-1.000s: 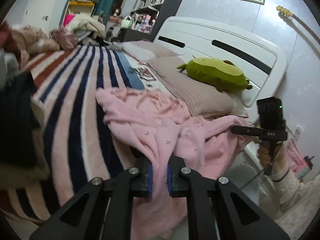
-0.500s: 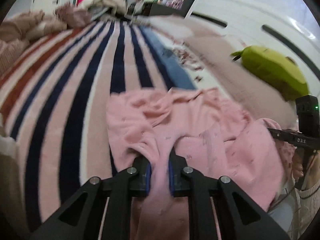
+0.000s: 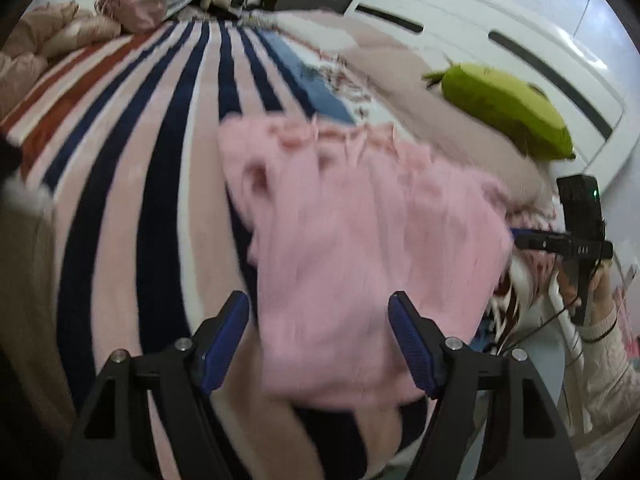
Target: Fold small clothes
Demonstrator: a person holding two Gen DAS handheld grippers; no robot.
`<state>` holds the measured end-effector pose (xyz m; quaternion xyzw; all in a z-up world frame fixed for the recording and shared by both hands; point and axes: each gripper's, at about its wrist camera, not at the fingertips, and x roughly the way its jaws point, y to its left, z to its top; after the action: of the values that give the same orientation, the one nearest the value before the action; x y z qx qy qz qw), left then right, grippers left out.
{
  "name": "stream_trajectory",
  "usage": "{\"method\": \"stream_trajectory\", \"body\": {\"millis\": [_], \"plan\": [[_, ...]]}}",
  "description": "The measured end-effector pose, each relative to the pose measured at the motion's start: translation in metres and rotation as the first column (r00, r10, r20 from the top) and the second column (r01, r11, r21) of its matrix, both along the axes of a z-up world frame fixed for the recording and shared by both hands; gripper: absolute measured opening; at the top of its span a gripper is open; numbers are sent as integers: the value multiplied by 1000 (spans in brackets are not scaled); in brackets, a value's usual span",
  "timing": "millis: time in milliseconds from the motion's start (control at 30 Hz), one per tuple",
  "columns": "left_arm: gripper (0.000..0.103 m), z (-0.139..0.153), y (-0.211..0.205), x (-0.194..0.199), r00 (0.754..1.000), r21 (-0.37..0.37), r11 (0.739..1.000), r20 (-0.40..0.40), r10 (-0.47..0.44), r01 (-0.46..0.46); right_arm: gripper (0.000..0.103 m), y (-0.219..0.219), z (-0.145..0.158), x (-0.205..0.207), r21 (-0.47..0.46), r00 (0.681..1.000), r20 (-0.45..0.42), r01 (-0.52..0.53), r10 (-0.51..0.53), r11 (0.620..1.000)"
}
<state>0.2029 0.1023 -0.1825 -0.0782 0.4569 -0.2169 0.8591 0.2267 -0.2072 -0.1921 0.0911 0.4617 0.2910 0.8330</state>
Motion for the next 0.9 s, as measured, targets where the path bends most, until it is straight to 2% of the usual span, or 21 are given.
{"method": "stream_trajectory", "body": {"millis": [67,133,167,200,233,267,333,400,567,733,833,900], "plan": [[66,-9,-3,-8,1000,-21,1000,-27,-12,12,69,1,-13,-5,-5,1000,-26,-5,5,1000],[57,-14,-5,-16,999,-40,999,-35,-18,16,63,4,-22,-10,25,999,-46,-11,12,1000],[43,-14,-8,-18,999,-26,1000,-32,-11,10,57,5,-23,-11,23,999,-40,-8,9,1000],[21,-13,-11,-21,1000,6,1000,-25,-3,4,38,8,-21,-13,11,1000,-25,-6,7,1000],[9,-11,-13,-23,1000,20,1000,-19,-4,4,19,9,-20,-15,6,1000,-13,-4,4,1000],[5,-8,-14,-26,1000,25,1000,-8,-6,6,14,11,-17,-18,3,1000,4,3,-3,1000],[5,5,-15,-34,999,44,999,36,-2,0,7,14,-4,-24,-21,998,57,7,-6,1000],[4,23,-15,-40,996,55,998,92,1,-6,5,19,7,-29,-39,995,102,7,-3,999],[4,60,-15,-33,983,26,1000,185,9,-14,4,17,42,-27,13,984,179,0,-2,1000],[4,87,-7,11,963,0,995,253,94,-97,3,19,67,8,31,975,219,43,-49,999],[4,91,-1,52,957,-15,988,243,156,-157,3,20,78,43,17,969,223,110,-111,994],[4,86,-1,87,953,13,981,238,187,-196,3,19,81,68,7,965,212,153,-151,988]]}}
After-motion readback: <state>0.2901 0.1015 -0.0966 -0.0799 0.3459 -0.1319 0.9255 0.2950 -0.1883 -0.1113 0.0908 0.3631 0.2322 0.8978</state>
